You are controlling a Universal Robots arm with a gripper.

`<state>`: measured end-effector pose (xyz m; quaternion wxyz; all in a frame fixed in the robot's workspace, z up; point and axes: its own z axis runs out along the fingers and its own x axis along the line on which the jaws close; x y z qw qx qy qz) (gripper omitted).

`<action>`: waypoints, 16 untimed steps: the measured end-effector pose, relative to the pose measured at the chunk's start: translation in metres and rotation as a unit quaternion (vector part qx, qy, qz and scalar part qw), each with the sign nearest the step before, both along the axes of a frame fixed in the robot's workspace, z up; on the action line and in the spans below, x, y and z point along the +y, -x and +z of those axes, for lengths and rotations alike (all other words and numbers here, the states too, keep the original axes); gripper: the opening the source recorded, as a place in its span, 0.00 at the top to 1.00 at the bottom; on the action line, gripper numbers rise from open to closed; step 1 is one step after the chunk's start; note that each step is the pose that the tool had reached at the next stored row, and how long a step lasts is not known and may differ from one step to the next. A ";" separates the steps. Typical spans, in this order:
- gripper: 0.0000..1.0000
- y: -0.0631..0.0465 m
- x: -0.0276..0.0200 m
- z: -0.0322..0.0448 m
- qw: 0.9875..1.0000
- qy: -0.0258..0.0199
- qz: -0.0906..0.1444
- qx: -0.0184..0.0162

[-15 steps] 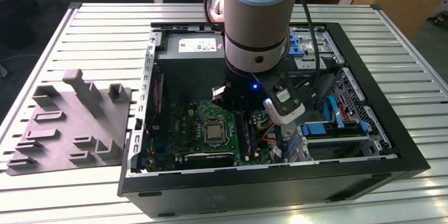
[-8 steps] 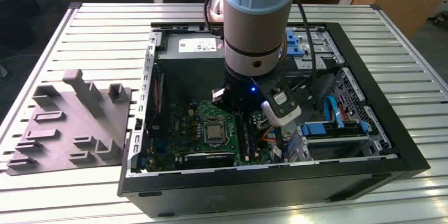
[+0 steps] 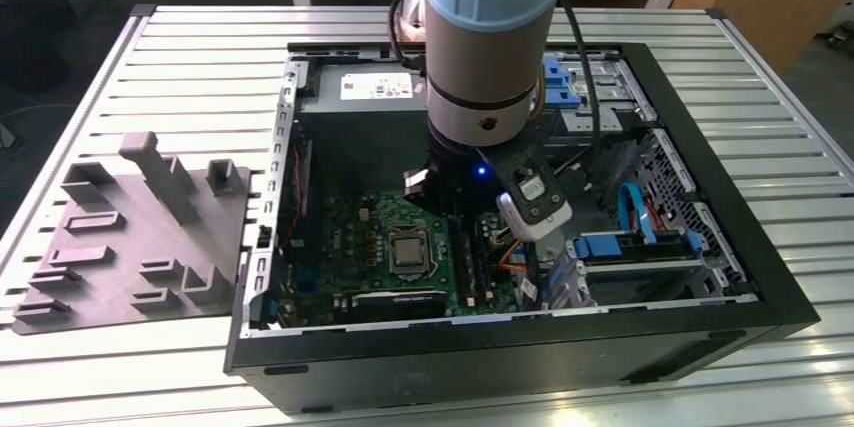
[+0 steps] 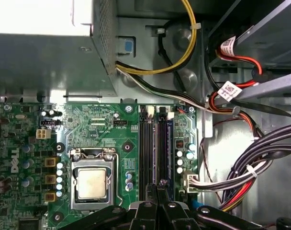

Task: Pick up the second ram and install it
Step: 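Insert the second ram into the second slot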

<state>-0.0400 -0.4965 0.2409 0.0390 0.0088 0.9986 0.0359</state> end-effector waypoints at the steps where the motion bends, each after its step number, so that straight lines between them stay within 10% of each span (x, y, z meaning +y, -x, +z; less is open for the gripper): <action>1: 0.89 0.000 0.0006 -0.0004 1.000 0.000 0.000 0.000; 16: 0.89 0.000 0.0028 -0.0085 1.000 0.000 0.000 0.000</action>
